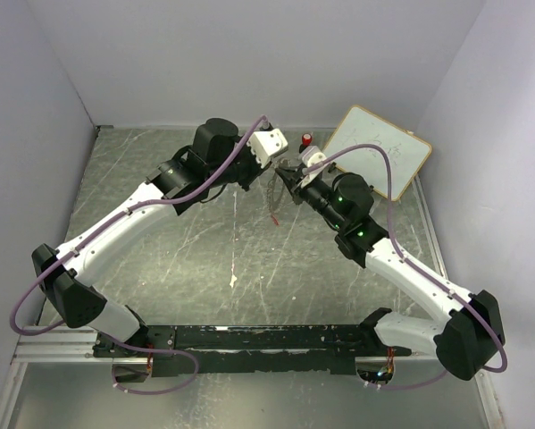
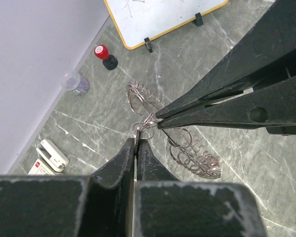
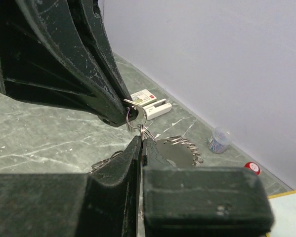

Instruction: Put the keys on the keyring

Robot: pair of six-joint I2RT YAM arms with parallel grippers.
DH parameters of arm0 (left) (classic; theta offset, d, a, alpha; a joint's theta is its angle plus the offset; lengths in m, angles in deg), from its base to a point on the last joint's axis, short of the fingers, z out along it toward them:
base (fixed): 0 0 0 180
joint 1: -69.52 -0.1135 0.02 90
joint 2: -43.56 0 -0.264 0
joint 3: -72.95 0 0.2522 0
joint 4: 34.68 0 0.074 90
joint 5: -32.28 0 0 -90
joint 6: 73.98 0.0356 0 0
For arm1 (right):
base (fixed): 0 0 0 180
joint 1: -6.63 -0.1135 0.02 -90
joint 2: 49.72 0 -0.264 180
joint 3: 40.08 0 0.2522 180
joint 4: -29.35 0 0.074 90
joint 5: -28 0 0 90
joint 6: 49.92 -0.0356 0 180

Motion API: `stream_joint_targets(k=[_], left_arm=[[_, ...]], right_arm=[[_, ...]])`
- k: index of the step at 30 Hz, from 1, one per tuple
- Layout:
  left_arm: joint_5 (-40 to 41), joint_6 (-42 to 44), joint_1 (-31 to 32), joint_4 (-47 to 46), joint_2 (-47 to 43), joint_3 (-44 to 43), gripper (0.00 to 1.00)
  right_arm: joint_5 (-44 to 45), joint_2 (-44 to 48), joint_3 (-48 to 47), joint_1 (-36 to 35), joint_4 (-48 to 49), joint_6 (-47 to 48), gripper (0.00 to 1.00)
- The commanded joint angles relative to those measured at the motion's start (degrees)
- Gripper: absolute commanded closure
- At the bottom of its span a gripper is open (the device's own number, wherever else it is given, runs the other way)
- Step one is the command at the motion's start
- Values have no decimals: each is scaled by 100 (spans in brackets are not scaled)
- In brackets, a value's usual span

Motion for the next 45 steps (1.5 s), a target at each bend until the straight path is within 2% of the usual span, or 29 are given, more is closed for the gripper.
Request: stream_joint_targets(k=[1, 9, 16, 17, 19, 21, 25, 31, 37, 45], left_arm=[[-149, 68, -16, 50, 40, -247, 93], [-225, 85, -11, 171, 153, -344, 93], [140, 40, -10, 57, 79, -441, 93], [252, 34, -8, 41, 71, -473, 93], [404, 53, -8, 90, 106, -614, 93], [462, 80, -10, 169, 179, -729, 93], [435, 101, -8, 346, 481, -906, 93], [535, 85, -9, 493, 1036, -995, 93], [136, 63, -10, -7, 1566, -1002, 93], [-178, 155, -8, -132, 3141, -2559, 93]], right_arm=[[-6, -13, -247, 0, 242, 41, 100], [-64, -87, -325, 5, 234, 48, 100], [213, 0, -270, 6, 21, -115, 100], [605, 11, -290, 5, -143, -226, 96], [1317, 13, -352, -1, -600, -419, 81], [1743, 122, -243, 3, -916, -502, 75], [2172, 729, 416, 4, -687, -705, 57], [2846, 1430, 820, 1, -724, -898, 52], [3070, 2034, 1225, -1, -625, -726, 49], [3326, 2677, 1344, 6, -867, -494, 48]])
